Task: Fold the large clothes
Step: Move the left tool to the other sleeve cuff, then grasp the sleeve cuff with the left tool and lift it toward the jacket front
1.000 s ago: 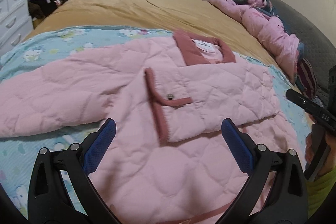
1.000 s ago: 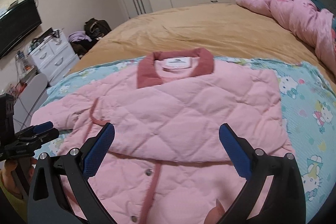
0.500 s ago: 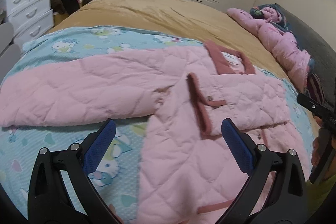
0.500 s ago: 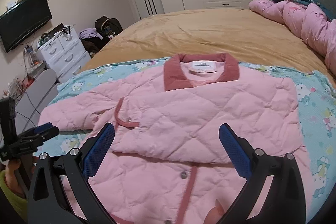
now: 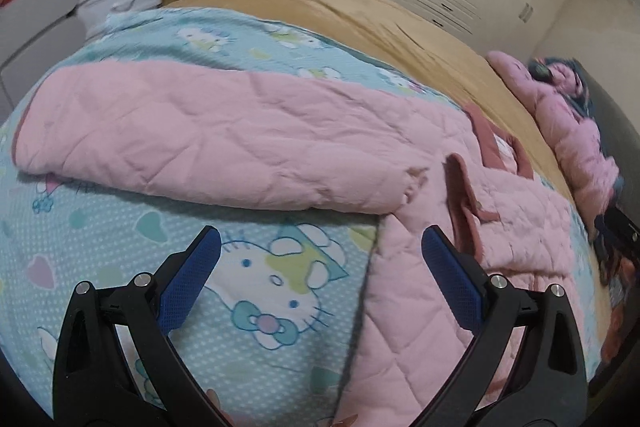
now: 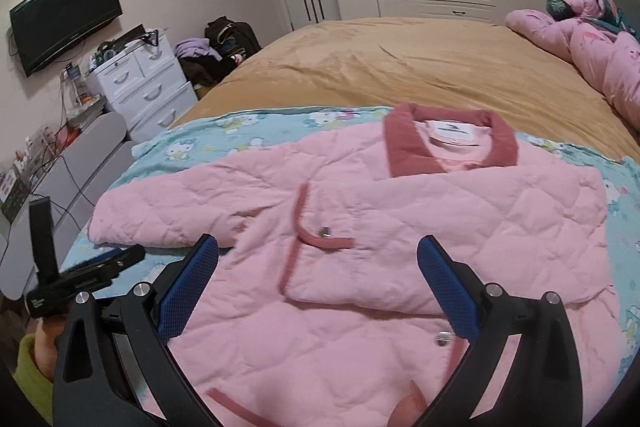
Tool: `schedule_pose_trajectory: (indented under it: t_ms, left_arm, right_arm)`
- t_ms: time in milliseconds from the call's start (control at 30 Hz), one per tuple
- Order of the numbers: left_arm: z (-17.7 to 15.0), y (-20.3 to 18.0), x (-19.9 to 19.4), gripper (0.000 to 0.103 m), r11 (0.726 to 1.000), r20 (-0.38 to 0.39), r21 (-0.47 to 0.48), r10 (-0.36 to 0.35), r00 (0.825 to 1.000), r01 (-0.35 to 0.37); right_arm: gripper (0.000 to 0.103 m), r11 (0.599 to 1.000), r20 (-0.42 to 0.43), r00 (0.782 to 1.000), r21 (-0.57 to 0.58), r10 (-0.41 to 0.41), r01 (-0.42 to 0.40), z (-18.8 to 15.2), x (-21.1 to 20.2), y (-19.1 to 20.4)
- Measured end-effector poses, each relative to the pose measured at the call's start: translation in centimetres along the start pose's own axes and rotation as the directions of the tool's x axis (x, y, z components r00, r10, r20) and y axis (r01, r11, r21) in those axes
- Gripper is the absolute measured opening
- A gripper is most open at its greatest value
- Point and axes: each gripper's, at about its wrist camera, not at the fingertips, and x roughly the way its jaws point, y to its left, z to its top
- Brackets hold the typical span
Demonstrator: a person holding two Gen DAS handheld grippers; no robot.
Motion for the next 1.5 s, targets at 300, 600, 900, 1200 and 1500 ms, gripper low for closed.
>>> schedule_pose_trajectory:
  t_ms: [300, 600, 900, 1200, 1500]
  left_arm:
    - [1.4, 4.3, -1.4, 0.094, 0.991, 0.052, -0.12, 0.065, 0.997, -0.058]
    - [2.4, 7.8, -1.4, 0.094, 0.971, 0.051, -0.226, 0.087, 0.995, -0.073]
    - [2.7, 11.5, -0.5, 0.094, 0.934, 0.018, -0.345, 0.102, 0.995, -0.09]
    - [2.9, 15.2, 1.3, 0.094, 0.879, -0.024, -0.456, 0.146, 0.989, -0.141]
    - [2.9, 18.4, 4.0, 0.094, 0.823, -0.016, -0.551, 0.16, 0.987, -0.142]
  right_arm:
    - [0.099, 0.998, -0.018, 0.998, -0.025, 0.056, -0.057, 0.7, 2.7, 6.5]
    - [0.099, 0.996, -0.058, 0.995, -0.032, 0.086, -0.088, 0.3, 4.6, 10.1]
    - [0.099, 0.993, -0.07, 0.992, -0.035, 0.109, -0.112, 0.1, 4.6, 10.5]
    - [0.099, 0.993, -0.081, 0.99, -0.022, 0.116, -0.119, -0.2, 5.0, 10.1]
    - [0.099, 0.994, -0.084, 0.991, -0.015, 0.107, -0.109, -0.7, 4.6, 8.8]
